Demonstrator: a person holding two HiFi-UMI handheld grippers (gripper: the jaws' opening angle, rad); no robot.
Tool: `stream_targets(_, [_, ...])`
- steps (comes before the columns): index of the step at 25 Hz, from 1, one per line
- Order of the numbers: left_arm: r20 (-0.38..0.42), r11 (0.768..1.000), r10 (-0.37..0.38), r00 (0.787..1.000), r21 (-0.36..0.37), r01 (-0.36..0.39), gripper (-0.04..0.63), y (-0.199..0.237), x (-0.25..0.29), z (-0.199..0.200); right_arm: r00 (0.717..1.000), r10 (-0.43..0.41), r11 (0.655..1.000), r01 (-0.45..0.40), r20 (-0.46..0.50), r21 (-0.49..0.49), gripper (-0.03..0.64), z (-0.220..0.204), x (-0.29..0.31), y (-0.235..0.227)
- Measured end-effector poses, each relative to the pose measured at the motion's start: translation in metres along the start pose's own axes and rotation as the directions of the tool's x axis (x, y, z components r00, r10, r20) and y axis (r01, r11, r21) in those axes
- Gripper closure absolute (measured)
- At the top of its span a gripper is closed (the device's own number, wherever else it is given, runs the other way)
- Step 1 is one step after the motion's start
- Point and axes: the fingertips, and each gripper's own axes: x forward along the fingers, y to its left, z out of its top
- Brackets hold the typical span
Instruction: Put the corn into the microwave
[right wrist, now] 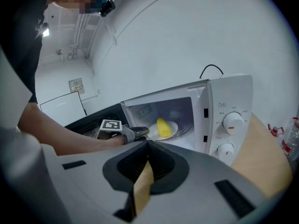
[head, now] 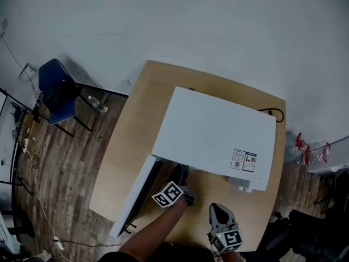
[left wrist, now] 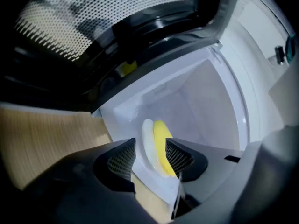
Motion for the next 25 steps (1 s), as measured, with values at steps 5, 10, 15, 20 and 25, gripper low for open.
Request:
stream_targets(5, [-0.13, 0.945, -0.025, 0.991, 0.321, 0.066, 0.414, -0.013, -0.003, -0.013, 1.0, 0.002, 1.0, -0.002, 0.005, -0.008, 0.557, 0.001, 0.0, 0.01])
stream_targets(10, [-0.198, 0.86, 0.027, 0.98, 0.504, 0.078, 0.414, -0.015, 0.002, -0.02, 1.0, -0.024, 1.0, 0.024, 0.002, 0.018, 0.558, -0.004, -0.002, 0.013])
stream_targets(15, [-0.221, 0.724, 0.099, 0.97, 0.685, 0.082, 0.49, -0.014, 0.001, -0.023, 0.999, -0.03, 0.999, 0.03, 0.022, 0.018, 0.558, 0.001, -0.001, 0.015])
stream_targets(20, [-0.302, 0.635, 0.131, 0.944, 0.757, 0.154, 0.503, -0.013, -0.006, -0.037, 0.999, -0.047, 0.999, 0.046, 0.024, 0.007, 0.557, 0.004, -0.001, 0.007])
stream_targets(25, [-0.303, 0.609, 0.159, 0.94, 0.779, 0.148, 0.503, -0.008, -0.001, -0.038, 0.997, -0.073, 0.997, 0.073, 0.021, 0.018, 0.557, 0.002, -0.004, -0.002])
